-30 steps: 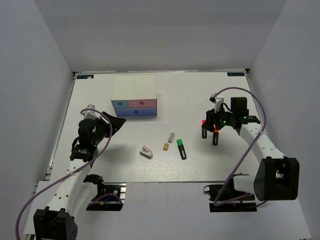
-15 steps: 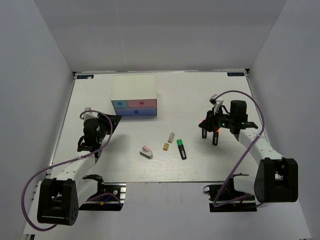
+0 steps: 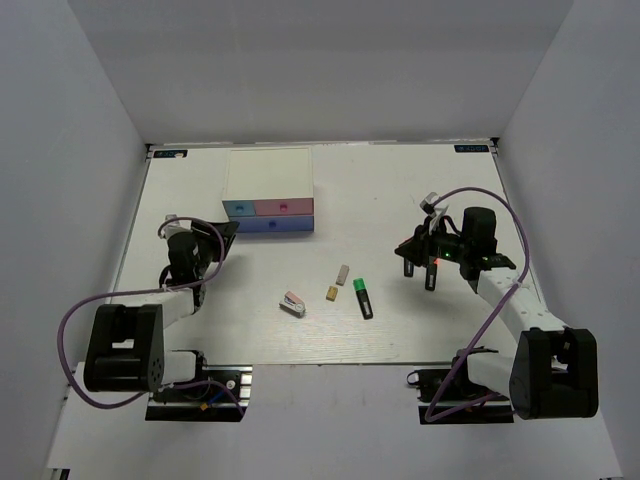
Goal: Sort the stationery into containers
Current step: Open the drawer in the storage box.
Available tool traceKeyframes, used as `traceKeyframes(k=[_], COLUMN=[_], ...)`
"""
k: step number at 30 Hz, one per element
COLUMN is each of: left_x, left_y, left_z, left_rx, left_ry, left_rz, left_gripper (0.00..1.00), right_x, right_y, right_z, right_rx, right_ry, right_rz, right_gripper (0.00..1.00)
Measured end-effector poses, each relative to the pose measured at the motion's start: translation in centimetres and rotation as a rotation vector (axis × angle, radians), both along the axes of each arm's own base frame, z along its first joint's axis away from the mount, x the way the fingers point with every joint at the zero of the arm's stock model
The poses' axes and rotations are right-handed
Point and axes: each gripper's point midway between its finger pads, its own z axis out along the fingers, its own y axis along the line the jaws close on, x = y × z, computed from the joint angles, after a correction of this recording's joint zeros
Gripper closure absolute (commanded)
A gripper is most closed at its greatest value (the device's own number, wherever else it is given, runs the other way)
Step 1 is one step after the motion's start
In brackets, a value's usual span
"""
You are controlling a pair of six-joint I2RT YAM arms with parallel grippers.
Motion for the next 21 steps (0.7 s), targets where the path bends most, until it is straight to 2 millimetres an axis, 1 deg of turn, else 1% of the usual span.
traceKeyframes(k=[1,3,8,9,12,15,17,21], left_x=[0.2,0.7,1.5,1.6,1.9,2.3,2.8,3.8], left_y=[0.0,-0.1,-0.3,-0.4,-0.6,-0.7,-0.7,-0.8], left_z=[0.0,0.3,1.0,1.1,1.1,1.0,0.9,1.4], left_rx=[-0.002,-0.010,-0.028,-0.034,-0.046,-0.065,-0.073,-0.089], left_ry=[-0.005,-0.024,-0.080,-0.090,-0.109,-0.125,-0.132,-0.158], left_rz=[-0.003,-0.009,-0.033,-0.040,-0.050,-0.058,-0.059,-0.068], left_gripper=[0.46,0.48,0.51,0.53,0.53,0.57,0.57,0.57], right_x=[0.0,0.1,0.1,0.1,0.1,0.1,0.0,0.0], right_y=[0.0,0.1,0.3,0.4,0.4,0.4,0.4,0.4], right_z=[0.1,0.3,0.6,0.6,0.6,0.6,0.5,0.4], right_rx=[0.002,0.007,0.016,0.017,0.019,0.018,0.018,0.017], right_ry=[-0.005,-0.016,-0.029,-0.029,-0.033,-0.039,-0.035,-0.033], right_rz=[0.003,0.010,0.024,0.026,0.029,0.029,0.029,0.030], right_gripper=[0.74,0.78,0.78,0.79,0.79,0.79,0.79,0.79])
